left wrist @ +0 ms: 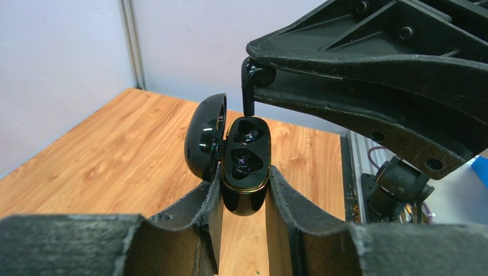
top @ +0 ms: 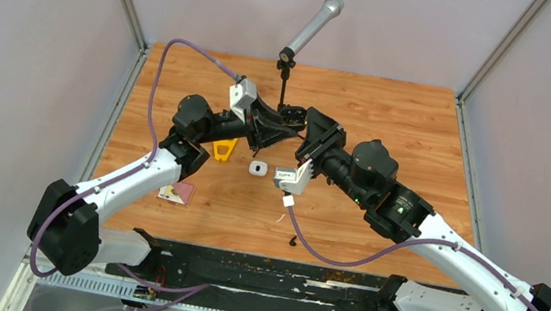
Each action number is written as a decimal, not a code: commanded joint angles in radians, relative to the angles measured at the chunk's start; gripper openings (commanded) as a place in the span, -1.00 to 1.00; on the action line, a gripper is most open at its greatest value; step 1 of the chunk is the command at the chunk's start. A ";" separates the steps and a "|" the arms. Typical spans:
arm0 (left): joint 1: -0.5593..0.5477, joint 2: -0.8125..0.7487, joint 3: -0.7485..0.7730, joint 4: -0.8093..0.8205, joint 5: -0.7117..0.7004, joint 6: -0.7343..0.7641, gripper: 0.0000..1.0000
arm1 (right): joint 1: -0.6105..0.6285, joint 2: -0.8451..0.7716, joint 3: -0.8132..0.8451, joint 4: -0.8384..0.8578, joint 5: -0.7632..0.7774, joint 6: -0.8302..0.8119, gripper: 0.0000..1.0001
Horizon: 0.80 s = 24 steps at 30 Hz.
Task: Insert the wireless bluetooth earbuds into the charging case
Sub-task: Insert the right earbud into the right side groove of the charging case.
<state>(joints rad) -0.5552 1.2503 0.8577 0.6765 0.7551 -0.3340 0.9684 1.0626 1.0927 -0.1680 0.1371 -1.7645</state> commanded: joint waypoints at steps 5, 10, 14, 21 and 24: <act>-0.003 -0.019 0.020 0.044 0.014 0.022 -1.00 | 0.005 -0.002 -0.008 -0.031 0.005 -0.047 -1.00; -0.003 -0.014 0.018 0.044 0.016 0.023 -1.00 | 0.005 -0.001 -0.013 -0.034 0.006 -0.078 -1.00; -0.005 -0.015 0.017 0.047 0.016 0.023 -1.00 | 0.005 0.003 -0.016 -0.041 0.007 -0.095 -1.00; -0.005 -0.015 0.015 0.046 0.030 0.029 -1.00 | 0.005 0.013 -0.008 -0.044 0.009 -0.100 -1.00; -0.005 -0.016 0.015 0.043 0.027 0.030 -1.00 | 0.006 0.013 -0.007 -0.049 0.006 -0.104 -1.00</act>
<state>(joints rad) -0.5549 1.2503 0.8577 0.6727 0.7719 -0.3275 0.9684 1.0714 1.0916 -0.1986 0.1383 -1.8519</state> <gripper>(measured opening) 0.353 0.206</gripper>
